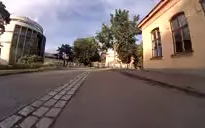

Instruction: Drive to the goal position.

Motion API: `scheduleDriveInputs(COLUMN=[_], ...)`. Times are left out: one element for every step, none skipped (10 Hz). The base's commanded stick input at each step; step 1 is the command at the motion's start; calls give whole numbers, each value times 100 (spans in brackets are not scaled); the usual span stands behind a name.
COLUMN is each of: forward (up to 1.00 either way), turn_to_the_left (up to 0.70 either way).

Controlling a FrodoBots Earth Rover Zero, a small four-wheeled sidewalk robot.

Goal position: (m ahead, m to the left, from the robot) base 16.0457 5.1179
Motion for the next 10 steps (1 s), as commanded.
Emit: scheduleDriveInputs(forward=[45,45,45,45,45,45,45,45,45,45], turn_to_the_left=[0,0,0,0,0,0,0,0,0,0])
